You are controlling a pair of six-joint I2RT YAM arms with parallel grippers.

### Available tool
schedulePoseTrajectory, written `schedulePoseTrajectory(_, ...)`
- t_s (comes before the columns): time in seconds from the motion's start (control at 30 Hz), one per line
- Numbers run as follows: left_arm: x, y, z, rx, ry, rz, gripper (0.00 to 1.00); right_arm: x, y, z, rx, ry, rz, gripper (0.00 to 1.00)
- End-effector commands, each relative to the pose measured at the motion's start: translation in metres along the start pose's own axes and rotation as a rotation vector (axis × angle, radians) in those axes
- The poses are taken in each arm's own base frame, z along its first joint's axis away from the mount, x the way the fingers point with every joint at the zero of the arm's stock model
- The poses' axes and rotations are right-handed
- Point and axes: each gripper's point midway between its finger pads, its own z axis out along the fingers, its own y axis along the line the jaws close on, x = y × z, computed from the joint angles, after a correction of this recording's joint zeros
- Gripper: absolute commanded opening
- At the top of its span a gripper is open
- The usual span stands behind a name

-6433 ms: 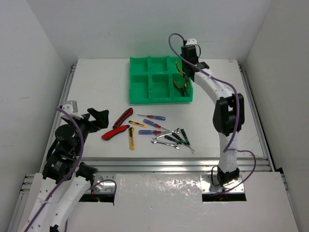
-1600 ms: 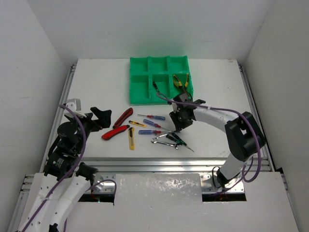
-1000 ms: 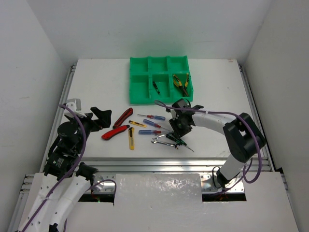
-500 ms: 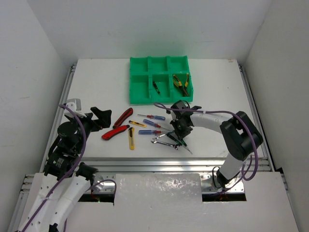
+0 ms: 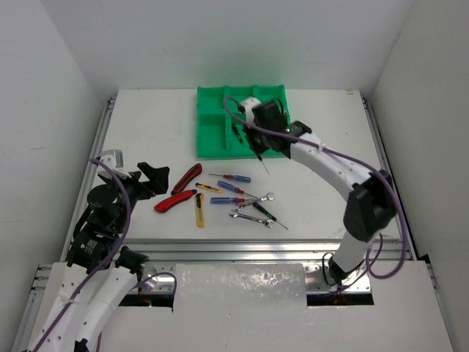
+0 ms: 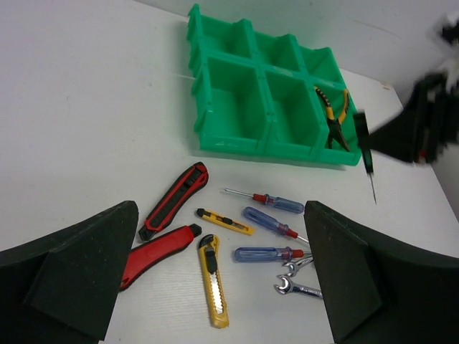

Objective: Sort the tools into containers

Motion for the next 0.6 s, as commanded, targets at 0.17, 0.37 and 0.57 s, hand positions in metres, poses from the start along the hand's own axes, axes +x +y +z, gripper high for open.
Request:
schedulePoseTrajectory(0.17,-0.006,-0.005,0.002,0.017,-0.024,0.009,1.0,-0.122,-0.03,0.084,0.049,-0.226,-0.133,0.05)
schedulePoseTrajectory(0.37,-0.005,-0.006,0.003,0.025,-0.019,0.011,1.0,-0.153,-0.056,0.112,0.071,-0.254,-0.125,0.19)
schedulePoseTrajectory(0.57,-0.005,-0.007,0.003,0.03,-0.018,0.011,1.0,-0.136,-0.066,0.107,0.117,-0.209,-0.136,0.61)
